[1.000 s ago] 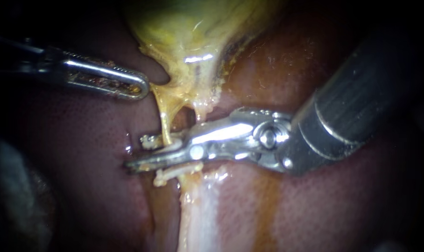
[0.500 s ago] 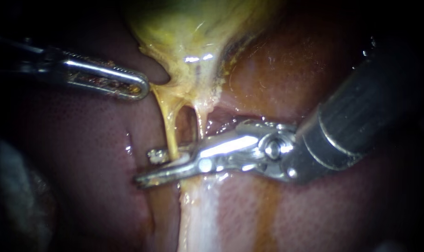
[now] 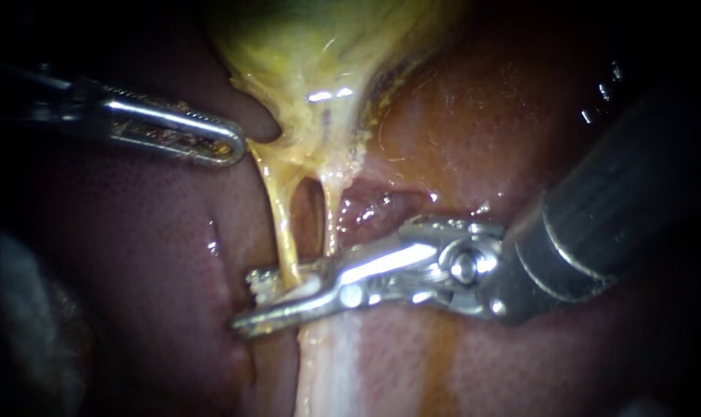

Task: Clipping second clip left tube

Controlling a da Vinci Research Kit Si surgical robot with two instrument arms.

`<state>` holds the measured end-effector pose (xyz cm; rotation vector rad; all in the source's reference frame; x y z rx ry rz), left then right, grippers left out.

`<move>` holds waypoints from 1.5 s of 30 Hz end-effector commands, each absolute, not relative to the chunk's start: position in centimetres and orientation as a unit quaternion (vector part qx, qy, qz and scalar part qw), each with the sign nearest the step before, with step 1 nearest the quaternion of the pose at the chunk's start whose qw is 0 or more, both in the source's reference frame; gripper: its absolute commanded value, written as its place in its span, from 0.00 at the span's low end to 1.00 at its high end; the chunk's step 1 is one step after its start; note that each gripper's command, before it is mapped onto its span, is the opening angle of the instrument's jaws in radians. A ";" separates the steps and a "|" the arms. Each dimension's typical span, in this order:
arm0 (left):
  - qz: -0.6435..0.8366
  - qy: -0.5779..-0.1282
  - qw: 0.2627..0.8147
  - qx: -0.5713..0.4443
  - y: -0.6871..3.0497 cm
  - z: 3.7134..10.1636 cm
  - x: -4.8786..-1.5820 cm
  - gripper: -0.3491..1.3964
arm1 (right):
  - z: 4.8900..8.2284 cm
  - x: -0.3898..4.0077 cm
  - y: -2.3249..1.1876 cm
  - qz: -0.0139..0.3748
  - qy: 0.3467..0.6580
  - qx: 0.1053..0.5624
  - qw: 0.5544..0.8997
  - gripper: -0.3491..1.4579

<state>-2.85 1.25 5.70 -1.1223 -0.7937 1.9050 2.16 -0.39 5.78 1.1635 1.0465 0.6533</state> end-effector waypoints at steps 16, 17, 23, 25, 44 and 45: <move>0.748 -0.312 0.385 -0.441 1.25 5.70 -2.84 0.00 | 5.36 2.20 -0.38 0.277 0.484 0.540 0.630 0.46; 0.748 -0.312 0.385 -0.441 1.25 5.70 -2.84 0.00 | 5.34 2.21 -0.37 0.277 0.485 0.541 0.629 0.46; 0.748 -0.312 0.385 -0.441 1.25 5.70 -2.84 0.00 | 5.29 2.21 -0.35 0.277 0.488 0.544 0.624 0.46; 0.748 -0.312 0.385 -0.441 1.25 5.70 -2.84 0.00 | 5.29 2.20 -0.35 0.277 0.488 0.544 0.624 0.46; 0.748 -0.313 0.385 -0.441 1.25 5.70 -2.83 0.00 | 5.26 2.12 -0.24 0.276 0.487 0.549 0.621 0.20; 0.748 -0.313 0.385 -0.441 1.25 5.70 -2.83 0.00 | 5.26 2.12 -0.23 0.276 0.486 0.548 0.622 0.18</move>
